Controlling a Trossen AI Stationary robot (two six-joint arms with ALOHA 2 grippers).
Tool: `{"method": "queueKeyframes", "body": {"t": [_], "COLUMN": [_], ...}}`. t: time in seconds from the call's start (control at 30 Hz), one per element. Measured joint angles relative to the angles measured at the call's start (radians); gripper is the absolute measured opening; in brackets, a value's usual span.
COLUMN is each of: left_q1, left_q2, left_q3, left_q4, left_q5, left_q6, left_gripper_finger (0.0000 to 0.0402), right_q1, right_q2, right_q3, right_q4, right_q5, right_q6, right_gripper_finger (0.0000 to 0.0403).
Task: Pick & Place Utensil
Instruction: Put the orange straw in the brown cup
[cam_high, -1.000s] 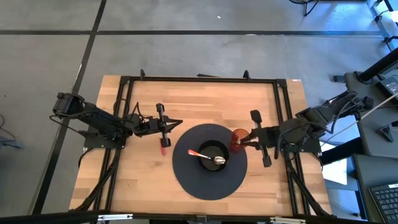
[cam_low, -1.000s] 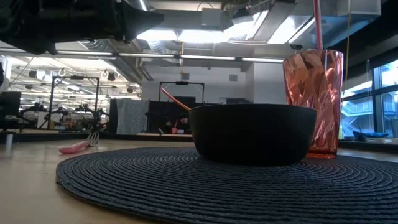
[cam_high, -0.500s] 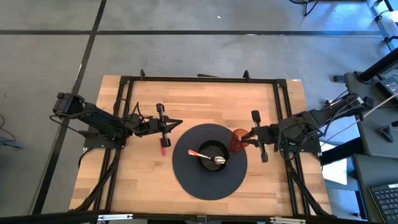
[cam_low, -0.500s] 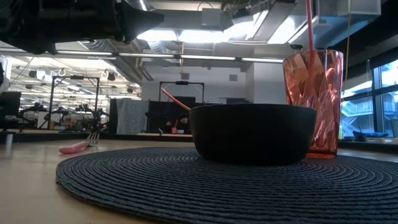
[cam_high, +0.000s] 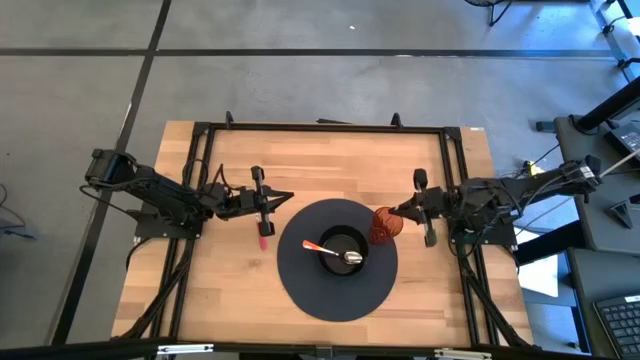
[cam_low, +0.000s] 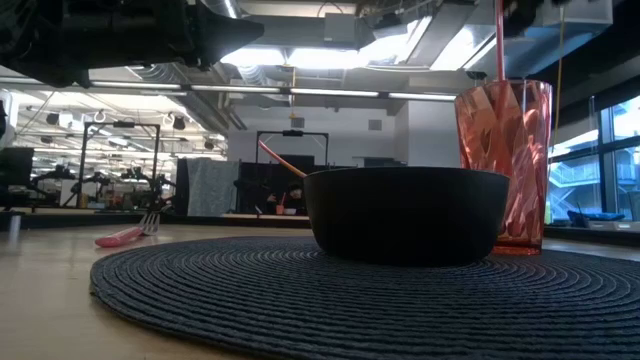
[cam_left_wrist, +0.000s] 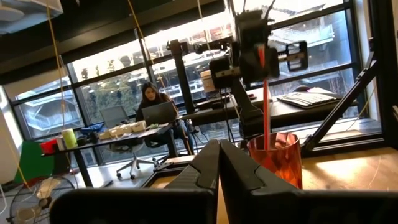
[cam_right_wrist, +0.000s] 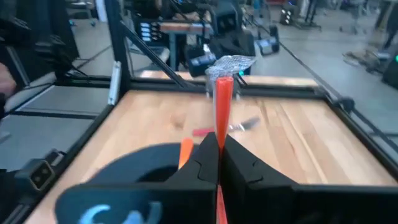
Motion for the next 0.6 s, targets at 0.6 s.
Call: {"method": "queueKeyframes", "body": {"t": [0.6], "left_q1": [0.000], "left_q2": [0.000], "left_q3": [0.000], "left_q4": [-0.001], "left_q5": [-0.001], "left_q6": [0.002], "left_gripper_finger": [0.0004], "right_q1": [-0.047], "right_q2": [0.081], "right_q3": [-0.063], "right_q4": [0.092], "right_q5": [-0.009], "right_q6": [0.038], "right_gripper_finger": [0.0011]}}
